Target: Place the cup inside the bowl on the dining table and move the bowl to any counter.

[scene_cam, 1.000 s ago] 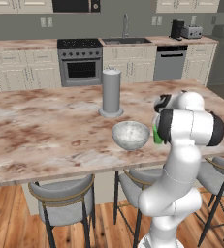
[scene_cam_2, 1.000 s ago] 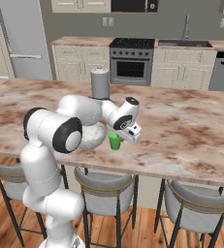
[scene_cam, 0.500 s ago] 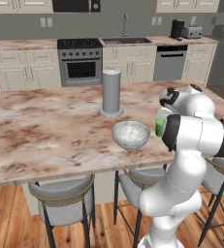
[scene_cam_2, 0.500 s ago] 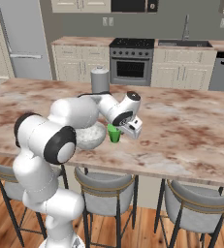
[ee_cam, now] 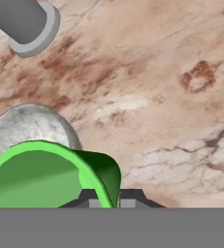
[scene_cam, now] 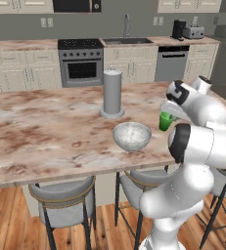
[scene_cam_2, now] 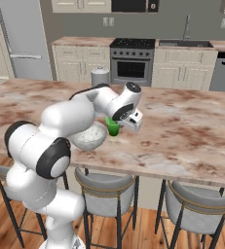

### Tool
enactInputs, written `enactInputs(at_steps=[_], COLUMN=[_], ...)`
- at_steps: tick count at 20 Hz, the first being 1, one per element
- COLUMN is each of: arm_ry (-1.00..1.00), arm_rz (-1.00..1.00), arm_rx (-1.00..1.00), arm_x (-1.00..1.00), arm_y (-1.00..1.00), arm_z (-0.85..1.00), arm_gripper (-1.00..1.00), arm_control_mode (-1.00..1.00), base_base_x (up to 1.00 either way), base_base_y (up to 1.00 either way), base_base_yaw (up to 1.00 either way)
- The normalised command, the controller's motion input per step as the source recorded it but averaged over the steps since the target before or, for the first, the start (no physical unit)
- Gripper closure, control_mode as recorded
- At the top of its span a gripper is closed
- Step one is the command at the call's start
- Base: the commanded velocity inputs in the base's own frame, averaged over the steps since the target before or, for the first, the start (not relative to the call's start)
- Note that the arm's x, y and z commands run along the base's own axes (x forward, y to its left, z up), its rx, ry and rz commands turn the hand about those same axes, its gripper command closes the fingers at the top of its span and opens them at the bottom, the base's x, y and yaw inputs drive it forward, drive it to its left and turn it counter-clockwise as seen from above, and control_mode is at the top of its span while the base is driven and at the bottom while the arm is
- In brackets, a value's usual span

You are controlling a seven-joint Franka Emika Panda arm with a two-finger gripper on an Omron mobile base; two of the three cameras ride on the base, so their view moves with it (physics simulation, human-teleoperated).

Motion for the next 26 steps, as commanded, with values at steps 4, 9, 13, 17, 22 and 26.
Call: enactInputs(at_steps=[4,9,13,17,22,26], arm_ry=[0.00,0.00,0.00,0.00,0.00,0.00], arm_rz=[0.01,0.00,0.01,0.03,0.02,0.00], arm_rx=[0.00,0.00,0.00,0.00,0.00,0.00], arm_x=[-0.11,-0.05,-0.04,0.00,0.00,0.00], arm_y=[0.00,0.10,0.30,0.43,0.48,0.48], arm_z=[0.40,0.23,0.14,0.00,0.00,0.00], arm_gripper=[1.00,1.00,1.00,1.00,1.00,1.00], arm_control_mode=[-1.00,-1.00,-1.00,-1.00,-1.00,-1.00], base_base_x=[0.00,0.00,0.00,0.00,0.00,0.00], base_base_y=[0.00,0.00,0.00,0.00,0.00,0.00], base_base_yaw=[0.00,0.00,0.00,0.00,0.00,0.00])
